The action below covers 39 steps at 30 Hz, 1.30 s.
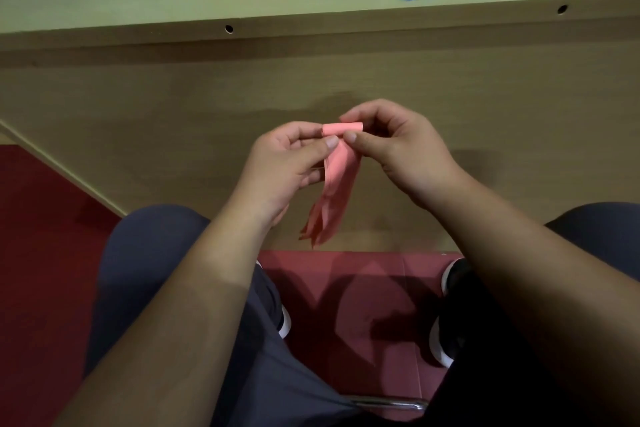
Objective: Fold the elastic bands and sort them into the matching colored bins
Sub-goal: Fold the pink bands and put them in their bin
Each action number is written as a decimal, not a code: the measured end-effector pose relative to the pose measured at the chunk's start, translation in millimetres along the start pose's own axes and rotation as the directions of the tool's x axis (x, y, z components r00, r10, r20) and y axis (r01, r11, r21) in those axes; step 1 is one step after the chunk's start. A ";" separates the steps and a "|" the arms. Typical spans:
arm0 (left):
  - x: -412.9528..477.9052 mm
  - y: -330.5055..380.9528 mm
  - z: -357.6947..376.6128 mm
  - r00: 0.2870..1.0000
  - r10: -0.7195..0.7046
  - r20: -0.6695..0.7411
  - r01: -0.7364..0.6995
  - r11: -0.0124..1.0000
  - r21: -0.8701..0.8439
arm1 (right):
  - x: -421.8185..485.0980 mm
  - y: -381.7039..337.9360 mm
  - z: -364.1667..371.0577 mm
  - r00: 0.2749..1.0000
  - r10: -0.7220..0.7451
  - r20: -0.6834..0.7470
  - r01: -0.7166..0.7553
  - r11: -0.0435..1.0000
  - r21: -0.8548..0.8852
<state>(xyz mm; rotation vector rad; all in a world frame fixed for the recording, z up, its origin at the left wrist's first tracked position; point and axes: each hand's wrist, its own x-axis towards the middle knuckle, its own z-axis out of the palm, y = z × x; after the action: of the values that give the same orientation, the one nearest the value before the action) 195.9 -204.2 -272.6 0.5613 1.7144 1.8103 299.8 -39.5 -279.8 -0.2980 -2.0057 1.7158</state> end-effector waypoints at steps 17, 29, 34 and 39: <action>0.0 0.5 2.5 0.994 0.095 -0.062 -0.095 0.995 0.004 | -0.3 -6.5 -3.4 0.997 -0.026 0.066 0.028 0.999 -0.024; 0.3 2.7 2.3 0.999 0.032 -0.004 -0.032 0.997 -0.066 | 0.0 -4.7 -5.2 0.999 -0.048 0.025 0.052 0.977 -0.208; 2.2 -2.4 5.0 0.999 0.050 -0.013 -0.050 0.998 -0.042 | 0.0 -4.1 -5.2 0.994 -0.104 -0.018 0.094 0.954 -0.283; 4.3 -6.2 9.1 0.998 0.056 -0.033 -0.057 0.998 -0.021 | -1.3 -3.9 -4.6 0.987 -0.146 -0.060 0.118 0.936 -0.333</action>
<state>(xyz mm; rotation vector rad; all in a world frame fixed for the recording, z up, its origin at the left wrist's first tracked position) 199.4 -194.5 -278.3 0.5798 1.7142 1.8846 303.7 -36.9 -275.8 -0.3304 -2.1917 1.2629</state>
